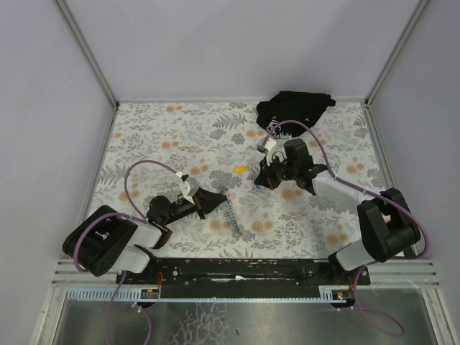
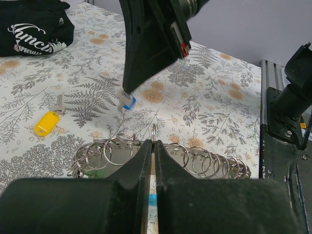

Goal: Put the keys on the keyring

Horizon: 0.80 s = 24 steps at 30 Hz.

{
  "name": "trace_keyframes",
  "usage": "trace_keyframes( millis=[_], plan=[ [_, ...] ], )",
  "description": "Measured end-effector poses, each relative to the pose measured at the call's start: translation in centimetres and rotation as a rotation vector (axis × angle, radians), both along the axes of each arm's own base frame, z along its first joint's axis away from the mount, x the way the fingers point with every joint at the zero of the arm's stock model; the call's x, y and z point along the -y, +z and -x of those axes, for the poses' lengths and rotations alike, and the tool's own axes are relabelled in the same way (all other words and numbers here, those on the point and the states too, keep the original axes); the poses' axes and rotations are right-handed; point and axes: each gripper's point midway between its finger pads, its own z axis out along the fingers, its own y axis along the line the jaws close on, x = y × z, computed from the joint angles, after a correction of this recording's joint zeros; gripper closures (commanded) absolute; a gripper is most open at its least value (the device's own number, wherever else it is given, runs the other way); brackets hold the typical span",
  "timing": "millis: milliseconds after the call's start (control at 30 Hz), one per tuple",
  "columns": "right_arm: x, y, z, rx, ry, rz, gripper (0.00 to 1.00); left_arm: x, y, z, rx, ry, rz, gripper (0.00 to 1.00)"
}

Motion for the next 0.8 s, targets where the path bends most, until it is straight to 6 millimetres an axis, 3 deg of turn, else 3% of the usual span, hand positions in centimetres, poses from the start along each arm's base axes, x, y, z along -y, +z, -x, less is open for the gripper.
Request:
trace_keyframes(
  millis=[200,467,600,800],
  plan=[
    [-0.6,-1.6,3.3,-0.093,-0.070,0.137,1.00,-0.1,0.4,-0.1,0.012,0.010,0.008,1.00],
    [2.9,-1.6,6.2,-0.196,-0.254,0.281,1.00,-0.2,0.9,-0.2,0.025,0.020,0.017,1.00],
    [4.0,-3.3,6.6,-0.241,-0.306,0.351,1.00,-0.2,0.8,-0.2,0.021,0.020,0.015,1.00],
    [3.7,-6.8,5.7,-0.238,-0.334,0.393,1.00,-0.3,0.8,-0.3,0.018,0.024,0.014,1.00]
  ],
)
